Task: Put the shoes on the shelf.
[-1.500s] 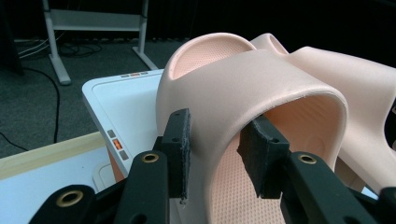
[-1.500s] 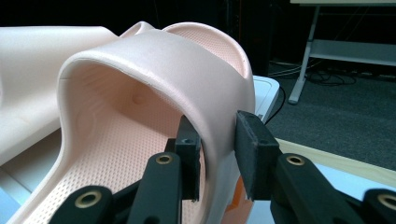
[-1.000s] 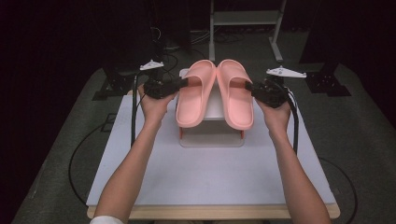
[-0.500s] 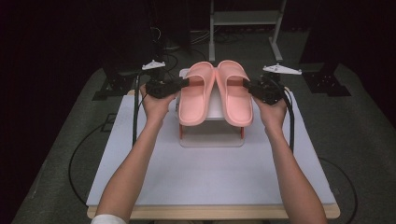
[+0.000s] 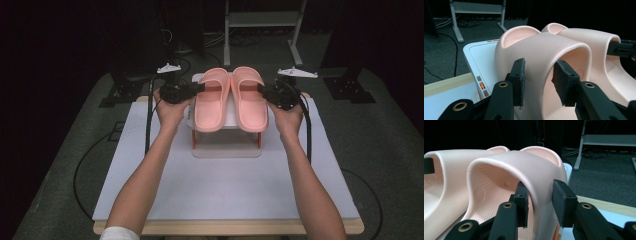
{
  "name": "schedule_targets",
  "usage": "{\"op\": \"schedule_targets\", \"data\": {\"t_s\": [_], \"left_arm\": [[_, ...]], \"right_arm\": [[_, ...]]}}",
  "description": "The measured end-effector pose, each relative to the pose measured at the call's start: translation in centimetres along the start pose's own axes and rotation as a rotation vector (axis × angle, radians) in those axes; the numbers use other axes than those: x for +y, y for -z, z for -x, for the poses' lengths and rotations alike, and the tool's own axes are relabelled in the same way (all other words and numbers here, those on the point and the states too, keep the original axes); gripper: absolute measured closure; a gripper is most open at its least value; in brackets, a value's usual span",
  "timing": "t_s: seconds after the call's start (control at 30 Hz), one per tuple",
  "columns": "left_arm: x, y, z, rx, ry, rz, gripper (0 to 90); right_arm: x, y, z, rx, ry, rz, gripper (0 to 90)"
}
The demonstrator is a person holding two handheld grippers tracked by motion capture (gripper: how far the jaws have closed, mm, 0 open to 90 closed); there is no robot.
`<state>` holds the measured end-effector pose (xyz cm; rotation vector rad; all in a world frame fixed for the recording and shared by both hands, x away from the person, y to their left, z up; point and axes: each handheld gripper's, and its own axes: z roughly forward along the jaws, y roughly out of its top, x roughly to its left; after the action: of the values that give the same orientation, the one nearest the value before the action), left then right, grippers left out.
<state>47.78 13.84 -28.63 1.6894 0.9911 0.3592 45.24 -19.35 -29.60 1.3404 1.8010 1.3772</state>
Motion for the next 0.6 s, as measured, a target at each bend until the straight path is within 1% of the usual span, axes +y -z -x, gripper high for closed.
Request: {"op": "schedule_targets", "data": {"t_s": [0.17, 0.4, 0.6], "left_arm": [[0.0, -0.2, 0.0, 0.002, -0.006, -0.005, 62.4], [0.0, -0.5, -0.2, 0.006, 0.001, -0.008, 62.4], [0.1, -0.7, -0.4, 0.006, 0.007, -0.006, 62.4]], "right_arm": [[-0.1, -0.3, -0.1, -0.002, -0.012, -0.003, 65.7], [-0.2, -1.0, 0.0, 0.001, -0.028, -0.008, 65.5], [-0.1, -1.3, -0.2, 0.002, -0.031, -0.010, 65.2]]}}
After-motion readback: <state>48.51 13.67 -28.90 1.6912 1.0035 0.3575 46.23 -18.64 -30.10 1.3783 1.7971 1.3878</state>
